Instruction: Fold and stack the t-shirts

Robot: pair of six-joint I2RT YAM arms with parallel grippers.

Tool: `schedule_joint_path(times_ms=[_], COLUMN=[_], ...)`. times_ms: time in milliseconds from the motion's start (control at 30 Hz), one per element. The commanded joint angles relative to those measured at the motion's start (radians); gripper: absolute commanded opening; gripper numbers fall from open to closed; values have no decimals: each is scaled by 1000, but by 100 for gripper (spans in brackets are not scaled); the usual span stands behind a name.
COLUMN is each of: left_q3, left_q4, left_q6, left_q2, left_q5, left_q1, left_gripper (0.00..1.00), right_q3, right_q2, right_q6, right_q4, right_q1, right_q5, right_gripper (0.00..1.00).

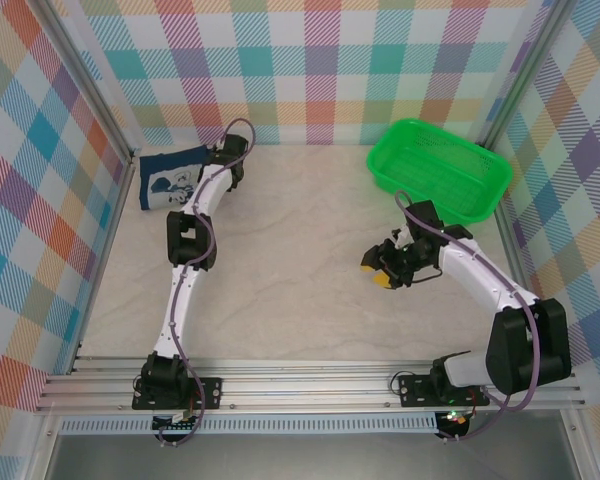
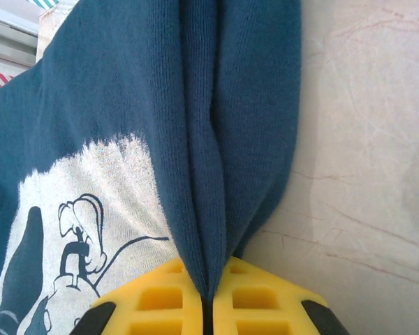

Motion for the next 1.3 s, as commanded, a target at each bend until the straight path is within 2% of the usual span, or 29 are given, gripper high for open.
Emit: schedule_joint_path(times_ms=[0,33,67,167,200,233,267,400,467,633,667,700,767,800,833,900,967,1033,1067,1100,1167,1200,1233,1267], left_q3=[-71,-85,-91,-102,-93,-77,-61,-5,15,-17,-55,-103,-231,-333,-443,-757,-1024,-1202,-1259,-1311,-1420,-1489,-1561,-1629], left_q4=[-91,-103,-113,-103,-90,-80,-75,-66,-100,-206,-211,-215,-195,-153,-82,175,363,408,396,355,279,261,265,292], left_q6=[4,-8,-28,-67,-67,-65,-66,-55,-110,-441,-515,-597,-724,-766,-775,-770,-771,-781,-776,-773,-783,-787,-781,-745], left_q2=[-54,-61,-67,-97,-106,-113,-117,-146,-171,-325,-370,-431,-564,-646,-720,-937,-1111,-1252,-1302,-1360,-1463,-1526,-1586,-1637], left_q5=[0,-10,-20,-52,-59,-52,-51,-66,-91,-30,-18,12,114,180,251,388,488,517,515,469,272,131,-15,-79], left_q1=[-11,-11,-10,-20,-24,-27,-29,-45,-50,-78,-88,-97,-113,-120,-127,-140,-142,-147,-149,-155,-189,-218,-251,-263], left_gripper=[0,0,8,51,72,82,87,90,91,92,99,100,100,100,100,100,100,100,100,100,100,100,100,100], right_q3=[28,26,25,16,13,12,14,17,15,21,28,40,61,74,82,96,98,93,85,73,42,11,-31,-87], right_q2=[-3,-7,-11,-26,-30,-34,-37,-49,-52,-56,-57,-62,-92,-116,-140,-206,-275,-367,-405,-444,-490,-509,-526,-549], right_q6=[-33,-35,-36,-35,-35,-35,-36,-46,-49,-61,-67,-76,-97,-113,-127,-149,-163,-182,-184,-183,-160,-172,-224,-303], right_q4=[-22,-23,-22,-16,-16,-15,-16,-30,-31,-35,-37,-38,-42,-45,-43,-45,-56,-72,-79,-84,-102,-84,-37,47], right_q1=[-8,-9,-9,-12,-12,-14,-14,-15,-15,-16,-18,-20,-23,-23,-25,-26,-25,-26,-26,-26,-26,-26,-26,-26], right_q5=[-29,-31,-34,-40,-44,-47,-49,-50,-53,-41,-30,-13,57,104,145,255,379,522,595,679,862,934,978,988], right_gripper=[47,46,47,47,47,47,47,47,47,47,47,48,54,85,100,100,100,100,100,100,100,100,100,100])
